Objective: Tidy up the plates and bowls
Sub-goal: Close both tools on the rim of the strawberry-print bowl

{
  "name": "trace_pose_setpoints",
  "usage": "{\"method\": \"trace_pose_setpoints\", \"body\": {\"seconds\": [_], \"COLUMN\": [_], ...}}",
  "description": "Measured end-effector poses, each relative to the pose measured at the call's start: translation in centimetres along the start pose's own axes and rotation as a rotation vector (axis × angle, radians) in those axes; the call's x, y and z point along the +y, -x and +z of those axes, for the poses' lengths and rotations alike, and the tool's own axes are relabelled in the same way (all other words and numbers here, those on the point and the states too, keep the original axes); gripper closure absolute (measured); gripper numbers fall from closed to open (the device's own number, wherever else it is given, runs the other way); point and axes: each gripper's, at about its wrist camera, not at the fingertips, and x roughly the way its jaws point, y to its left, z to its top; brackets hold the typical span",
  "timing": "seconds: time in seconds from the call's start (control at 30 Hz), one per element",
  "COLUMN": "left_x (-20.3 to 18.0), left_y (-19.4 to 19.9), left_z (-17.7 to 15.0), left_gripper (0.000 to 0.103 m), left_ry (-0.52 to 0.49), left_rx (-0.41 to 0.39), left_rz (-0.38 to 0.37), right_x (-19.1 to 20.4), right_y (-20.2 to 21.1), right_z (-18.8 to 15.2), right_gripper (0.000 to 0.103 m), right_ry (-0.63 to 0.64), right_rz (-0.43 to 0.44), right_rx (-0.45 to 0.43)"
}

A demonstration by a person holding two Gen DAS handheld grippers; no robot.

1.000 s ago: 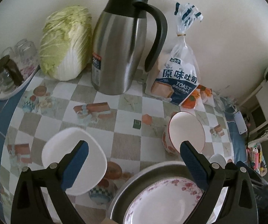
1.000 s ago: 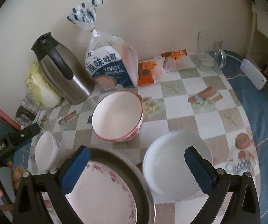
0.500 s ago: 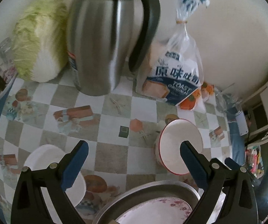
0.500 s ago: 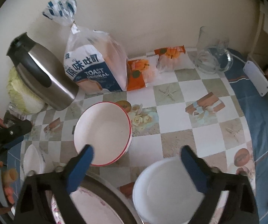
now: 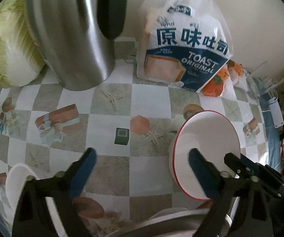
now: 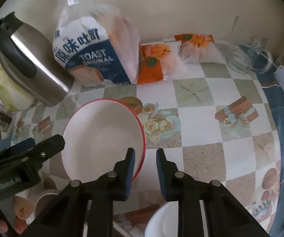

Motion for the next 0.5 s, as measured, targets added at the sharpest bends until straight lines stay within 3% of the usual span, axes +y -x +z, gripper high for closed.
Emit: {"method": "trace_pose_setpoints", "body": {"seconds": [0.3, 0.5], "left_x": [-1.3, -2.0], "left_y": [-2.7, -4.8], "left_z": [0.0, -0.1], "left_gripper": [0.068, 0.074], "left_ry": [-0.034, -0.052], "left_rx": [0.064, 0.120], "left_rz": [-0.050, -0.063], "right_x": [0.3, 0.5], "right_y": [-2.0, -3.5], "right_z": [0.4, 0.5], "right_gripper": [0.090, 0.090], "right_ry": [0.009, 0.024], "right_rz": [0.012, 0.025], "right_rx": [0.031, 0.063]}}
